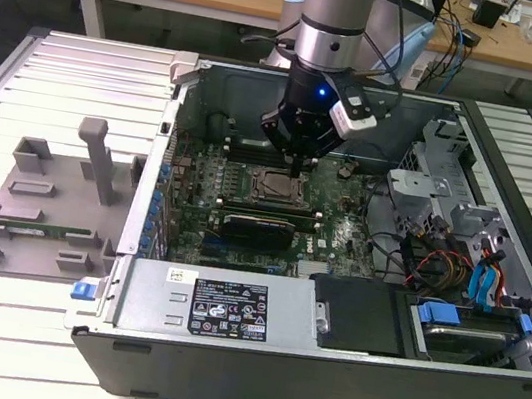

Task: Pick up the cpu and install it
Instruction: 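Install the first cpu locking lever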

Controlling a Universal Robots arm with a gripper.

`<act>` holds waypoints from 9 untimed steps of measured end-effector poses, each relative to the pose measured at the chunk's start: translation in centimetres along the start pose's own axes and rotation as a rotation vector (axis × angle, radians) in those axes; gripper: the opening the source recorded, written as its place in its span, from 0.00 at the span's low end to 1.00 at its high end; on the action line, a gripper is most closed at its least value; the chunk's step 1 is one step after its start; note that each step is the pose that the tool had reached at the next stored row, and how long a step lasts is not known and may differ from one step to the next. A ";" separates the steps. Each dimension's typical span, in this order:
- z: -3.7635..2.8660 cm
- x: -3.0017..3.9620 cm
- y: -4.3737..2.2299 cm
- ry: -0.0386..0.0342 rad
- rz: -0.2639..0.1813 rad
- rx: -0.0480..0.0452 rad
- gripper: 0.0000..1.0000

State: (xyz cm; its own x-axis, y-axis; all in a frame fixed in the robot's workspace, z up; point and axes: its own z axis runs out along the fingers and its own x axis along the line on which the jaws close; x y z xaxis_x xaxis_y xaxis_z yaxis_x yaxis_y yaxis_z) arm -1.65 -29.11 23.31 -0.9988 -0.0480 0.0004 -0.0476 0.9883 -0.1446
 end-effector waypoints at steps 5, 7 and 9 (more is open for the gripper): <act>-0.51 0.00 -0.14 0.0007 0.000 0.0148 0.11; -0.63 0.01 -0.28 0.0006 0.000 0.0149 0.11; -0.58 0.08 -0.70 -0.0009 0.000 -0.0149 0.11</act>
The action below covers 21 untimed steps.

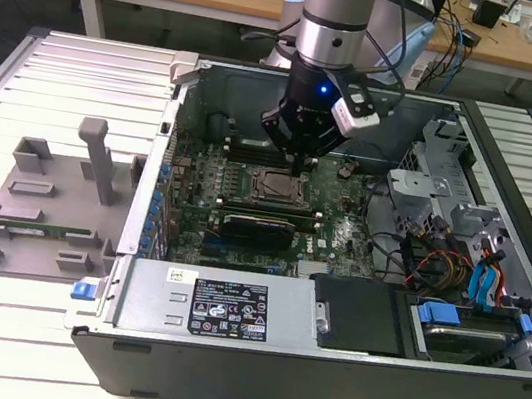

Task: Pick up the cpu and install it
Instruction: 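Install the first cpu locking lever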

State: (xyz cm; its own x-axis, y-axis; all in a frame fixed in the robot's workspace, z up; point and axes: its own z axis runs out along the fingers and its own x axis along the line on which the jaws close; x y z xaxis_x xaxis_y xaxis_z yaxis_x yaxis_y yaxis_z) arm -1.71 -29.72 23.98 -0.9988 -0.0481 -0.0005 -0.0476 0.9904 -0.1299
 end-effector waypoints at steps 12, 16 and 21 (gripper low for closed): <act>-1.51 0.12 -1.06 -0.0026 0.000 -0.0564 0.11; -1.55 0.12 -1.06 -0.0027 0.000 -0.0565 0.11; -1.56 0.12 -1.07 -0.0026 0.000 -0.0564 0.11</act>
State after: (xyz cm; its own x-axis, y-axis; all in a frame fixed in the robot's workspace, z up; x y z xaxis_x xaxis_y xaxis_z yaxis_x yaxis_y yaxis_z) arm -1.79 -30.58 25.67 -0.9988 -0.0480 -0.0031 -0.0476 0.9961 -0.0738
